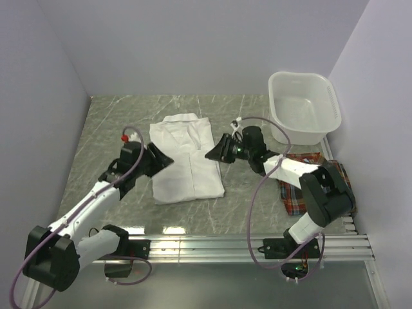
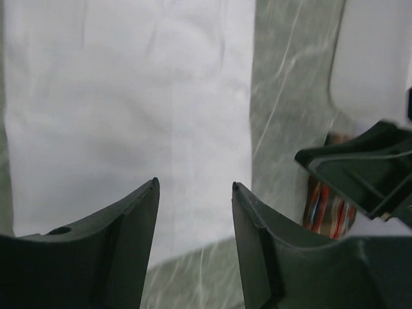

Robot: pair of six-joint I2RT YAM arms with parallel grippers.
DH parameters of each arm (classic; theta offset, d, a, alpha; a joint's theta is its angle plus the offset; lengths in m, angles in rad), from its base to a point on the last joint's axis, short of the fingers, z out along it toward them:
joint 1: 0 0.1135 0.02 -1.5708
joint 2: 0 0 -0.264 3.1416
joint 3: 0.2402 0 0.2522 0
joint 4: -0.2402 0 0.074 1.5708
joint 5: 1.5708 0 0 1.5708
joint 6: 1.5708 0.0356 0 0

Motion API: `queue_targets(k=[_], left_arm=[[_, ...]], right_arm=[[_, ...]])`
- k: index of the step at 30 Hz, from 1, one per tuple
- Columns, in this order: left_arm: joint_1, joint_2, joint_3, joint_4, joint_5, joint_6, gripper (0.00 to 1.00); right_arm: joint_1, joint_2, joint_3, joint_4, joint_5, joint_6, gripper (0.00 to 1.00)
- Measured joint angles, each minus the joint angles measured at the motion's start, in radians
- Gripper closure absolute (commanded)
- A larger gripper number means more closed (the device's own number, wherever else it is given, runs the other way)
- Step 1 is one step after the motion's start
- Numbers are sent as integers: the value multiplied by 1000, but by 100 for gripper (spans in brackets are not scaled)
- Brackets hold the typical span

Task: Fold and stack the long sleeve shirts
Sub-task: Fold the shirt

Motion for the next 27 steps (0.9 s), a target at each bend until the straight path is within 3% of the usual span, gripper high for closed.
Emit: queue_targets(k=[8,14,17,22,25,27], left_arm=[[-64,-43,-327,-64,100,-105,65],[-63,31,-354,23,153,-163,66],[-64,38,-347,33,163,-171,59],[-66,-103,-308,-111,109,-151,31],[-66,-170,-199,-211,34,-113,16],[-65,-148,-86,-249,-21,-74,8]], right_arm=[[105,-27,-207,-19,-82,-25,64],[94,121,-229,-18,-129,-26,64],[67,134,-232,2,-158,-18,64],[53,81,-230,-79,-111,-58,64],[51,7,-215,-189,-34,-102,62],[56,-47,-196,-258,16,-124,56]])
